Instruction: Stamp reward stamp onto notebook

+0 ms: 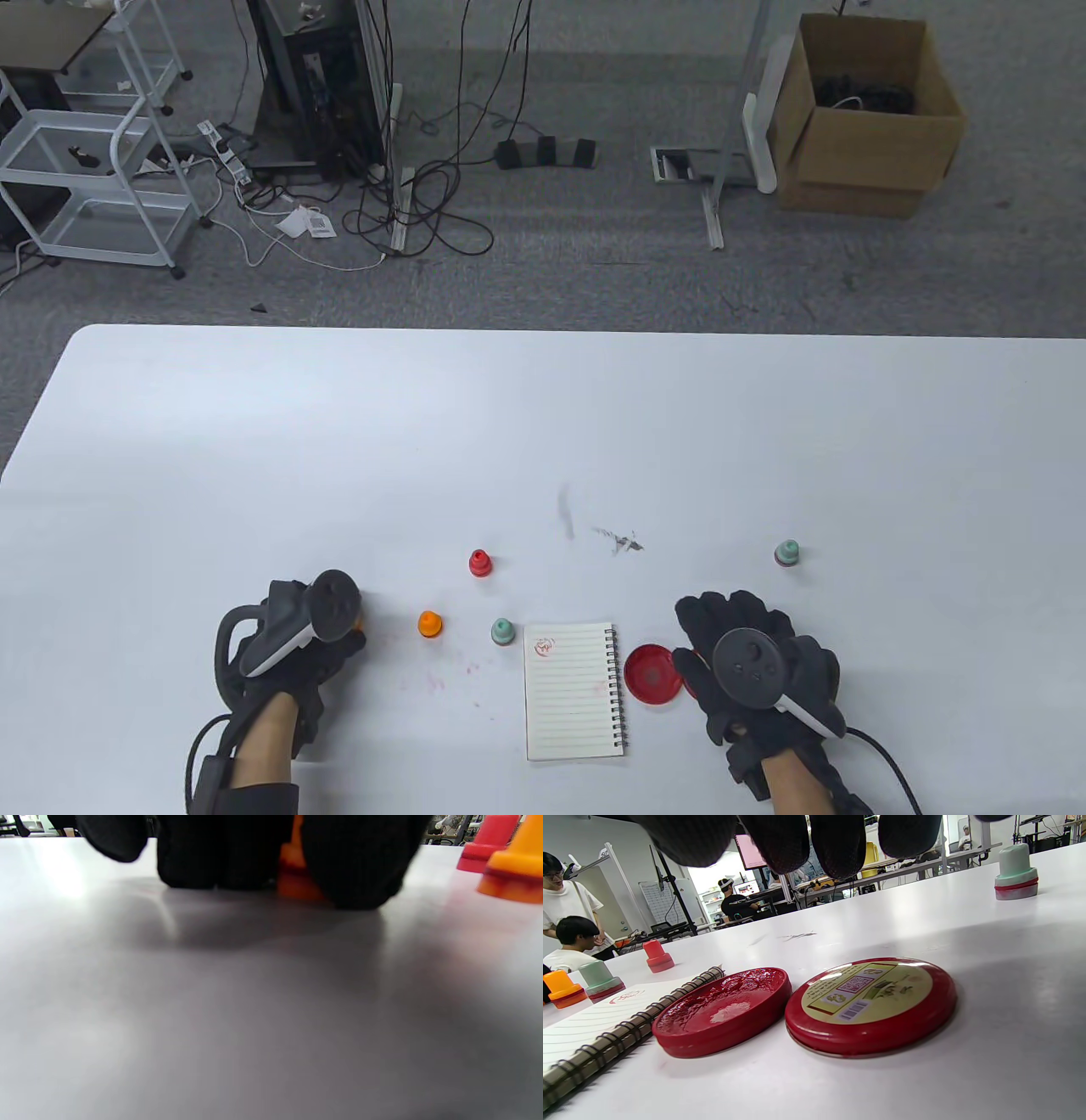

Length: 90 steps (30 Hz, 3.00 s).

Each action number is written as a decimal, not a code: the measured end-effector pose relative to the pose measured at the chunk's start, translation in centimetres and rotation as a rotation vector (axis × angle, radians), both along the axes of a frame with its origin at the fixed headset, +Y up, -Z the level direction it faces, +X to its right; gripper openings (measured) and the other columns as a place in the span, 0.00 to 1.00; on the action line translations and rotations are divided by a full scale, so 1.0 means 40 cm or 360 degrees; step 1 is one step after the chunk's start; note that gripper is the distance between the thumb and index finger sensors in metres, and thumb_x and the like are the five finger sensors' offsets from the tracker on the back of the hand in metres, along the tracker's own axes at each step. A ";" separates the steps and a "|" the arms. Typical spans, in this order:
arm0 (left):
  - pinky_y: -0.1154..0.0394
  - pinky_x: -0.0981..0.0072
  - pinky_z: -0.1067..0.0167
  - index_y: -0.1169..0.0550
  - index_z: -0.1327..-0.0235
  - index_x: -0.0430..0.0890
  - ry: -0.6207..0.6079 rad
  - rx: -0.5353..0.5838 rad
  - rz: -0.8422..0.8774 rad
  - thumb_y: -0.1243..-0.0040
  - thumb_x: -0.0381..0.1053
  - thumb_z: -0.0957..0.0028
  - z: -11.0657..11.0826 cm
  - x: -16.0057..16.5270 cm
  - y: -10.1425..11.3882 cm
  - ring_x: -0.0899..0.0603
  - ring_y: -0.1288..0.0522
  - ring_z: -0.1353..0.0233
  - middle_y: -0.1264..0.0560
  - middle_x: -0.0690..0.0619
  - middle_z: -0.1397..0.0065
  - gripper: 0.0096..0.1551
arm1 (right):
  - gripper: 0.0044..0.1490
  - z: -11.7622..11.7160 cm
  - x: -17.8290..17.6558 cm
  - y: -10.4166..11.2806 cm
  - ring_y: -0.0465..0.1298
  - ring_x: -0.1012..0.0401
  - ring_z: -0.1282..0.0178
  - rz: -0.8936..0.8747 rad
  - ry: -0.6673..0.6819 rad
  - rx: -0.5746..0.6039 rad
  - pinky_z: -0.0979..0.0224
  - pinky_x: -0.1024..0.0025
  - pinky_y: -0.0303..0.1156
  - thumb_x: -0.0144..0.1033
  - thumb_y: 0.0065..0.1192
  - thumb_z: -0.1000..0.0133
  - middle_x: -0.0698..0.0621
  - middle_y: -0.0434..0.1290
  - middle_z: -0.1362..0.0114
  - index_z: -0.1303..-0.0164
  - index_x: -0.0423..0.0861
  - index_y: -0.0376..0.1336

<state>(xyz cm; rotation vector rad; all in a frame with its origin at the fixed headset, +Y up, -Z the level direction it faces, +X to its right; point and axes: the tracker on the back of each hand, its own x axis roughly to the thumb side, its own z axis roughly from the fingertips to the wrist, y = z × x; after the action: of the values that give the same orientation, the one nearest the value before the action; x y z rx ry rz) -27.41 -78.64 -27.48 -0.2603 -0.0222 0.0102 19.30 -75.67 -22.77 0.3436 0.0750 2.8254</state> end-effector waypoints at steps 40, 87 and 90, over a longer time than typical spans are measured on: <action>0.21 0.44 0.34 0.27 0.32 0.47 -0.0739 0.0411 0.0895 0.30 0.61 0.60 0.205 0.428 0.052 0.47 0.18 0.46 0.19 0.55 0.47 0.41 | 0.42 0.083 -0.215 0.022 0.71 0.37 0.33 -0.0728 0.0434 0.0115 0.33 0.41 0.69 0.49 0.63 0.49 0.40 0.68 0.27 0.25 0.43 0.59; 0.21 0.43 0.33 0.27 0.29 0.45 -0.0652 0.0253 0.1335 0.29 0.51 0.54 0.192 0.376 0.046 0.43 0.16 0.39 0.18 0.51 0.38 0.37 | 0.36 0.073 -0.229 0.000 0.82 0.51 0.54 -0.1025 0.0382 -0.0003 0.47 0.60 0.79 0.36 0.65 0.52 0.41 0.73 0.37 0.33 0.39 0.61; 0.21 0.43 0.33 0.27 0.29 0.46 -0.0637 0.0239 0.1291 0.29 0.49 0.53 0.188 0.367 0.042 0.43 0.16 0.39 0.18 0.51 0.38 0.36 | 0.36 0.072 -0.226 0.001 0.82 0.51 0.54 -0.1024 0.0386 0.0010 0.47 0.60 0.79 0.36 0.65 0.52 0.41 0.73 0.37 0.33 0.39 0.61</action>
<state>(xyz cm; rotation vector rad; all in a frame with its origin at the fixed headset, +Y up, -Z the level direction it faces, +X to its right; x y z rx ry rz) -12.73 -76.96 -19.97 -0.0850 -0.5239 0.7610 10.25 -75.63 -19.89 0.5895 0.0032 2.1413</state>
